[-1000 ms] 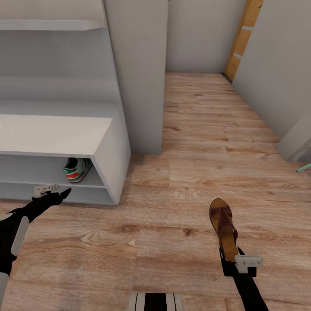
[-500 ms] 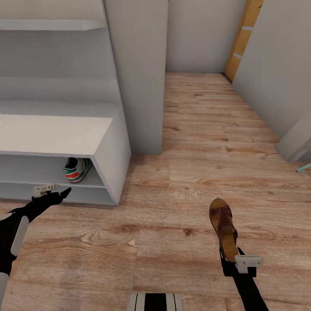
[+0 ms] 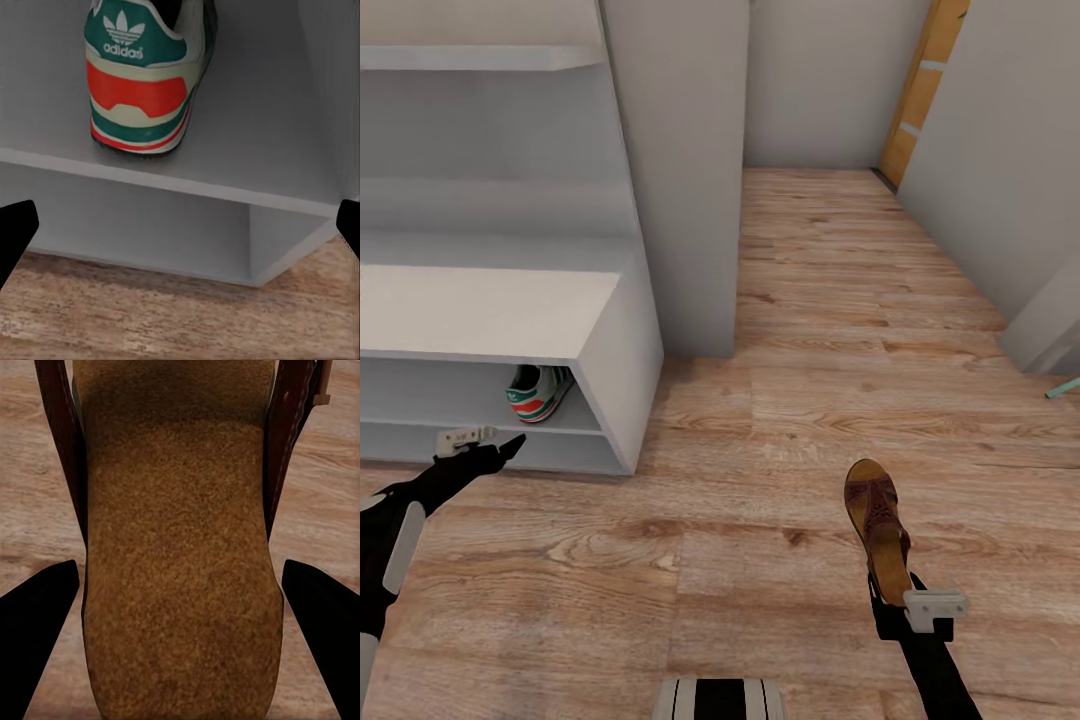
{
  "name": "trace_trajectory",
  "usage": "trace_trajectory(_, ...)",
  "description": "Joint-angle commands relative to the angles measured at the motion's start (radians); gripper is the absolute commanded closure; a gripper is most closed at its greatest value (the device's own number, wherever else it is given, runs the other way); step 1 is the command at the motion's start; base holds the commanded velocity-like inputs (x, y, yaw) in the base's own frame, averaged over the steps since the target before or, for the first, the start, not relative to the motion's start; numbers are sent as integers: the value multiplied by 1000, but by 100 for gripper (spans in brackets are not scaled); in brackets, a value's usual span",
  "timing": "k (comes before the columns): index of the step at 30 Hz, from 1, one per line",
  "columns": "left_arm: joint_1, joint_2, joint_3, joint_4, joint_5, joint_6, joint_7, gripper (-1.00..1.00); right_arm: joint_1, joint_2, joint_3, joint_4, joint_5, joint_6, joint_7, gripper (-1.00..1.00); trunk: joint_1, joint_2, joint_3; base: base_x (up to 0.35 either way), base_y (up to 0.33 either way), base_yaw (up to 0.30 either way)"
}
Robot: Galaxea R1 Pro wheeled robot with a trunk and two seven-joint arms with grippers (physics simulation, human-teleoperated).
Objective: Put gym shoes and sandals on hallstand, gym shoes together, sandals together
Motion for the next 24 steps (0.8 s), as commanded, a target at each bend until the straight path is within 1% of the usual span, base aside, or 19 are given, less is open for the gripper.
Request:
trace_trajectory(1, 1, 0, 2, 0, 10, 8, -12, -100, 0, 1, -3, -1, 9, -2, 1, 100, 0, 0, -1, 0, 0, 0)
trace_trajectory(3, 5, 2, 4, 1, 10, 5, -32, -100, 0, 1, -3, -1, 9, -2, 1, 100, 0, 0, -1, 0, 0, 0)
trace_trajectory(8, 23, 5, 7, 6, 9, -9, -56, -100, 0, 1, -3, -2, 9, -2, 1, 100, 0, 0, -1, 0, 0, 0)
trace_trajectory(10, 37, 6, 8, 10, 7, -31, -65, -100, 0, 1, -3, -2, 9, -2, 1, 100, 0, 0, -1, 0, 0, 0)
trace_trajectory(11, 37, 6, 8, 10, 7, -31, -65, -100, 0, 1, -3, -2, 9, -2, 1, 100, 0, 0, -1, 0, 0, 0)
trace_trajectory(13, 55, 7, 8, 17, 5, -60, -68, -100, 0, 1, -3, -2, 9, -2, 1, 100, 0, 0, -1, 0, 0, 0)
trace_trajectory(14, 55, 7, 8, 17, 5, -60, -68, -100, 0, 1, -3, -2, 9, -2, 1, 100, 0, 0, -1, 0, 0, 0)
trace_trajectory(17, 88, 8, 8, 35, 4, -102, -72, -100, 1, 1, -2, -2, 9, -2, 1, 100, 0, 0, -1, 0, 0, 0)
trace_trajectory(18, 88, 8, 8, 35, 4, -102, -72, -100, 1, 1, -2, -2, 9, -2, 1, 100, 0, 0, -1, 0, 0, 0)
trace_trajectory(24, 152, 9, 9, 57, 5, -145, -76, -100, 1, 1, -2, -2, 9, -2, 1, 100, 0, 0, -1, 0, 0, 0)
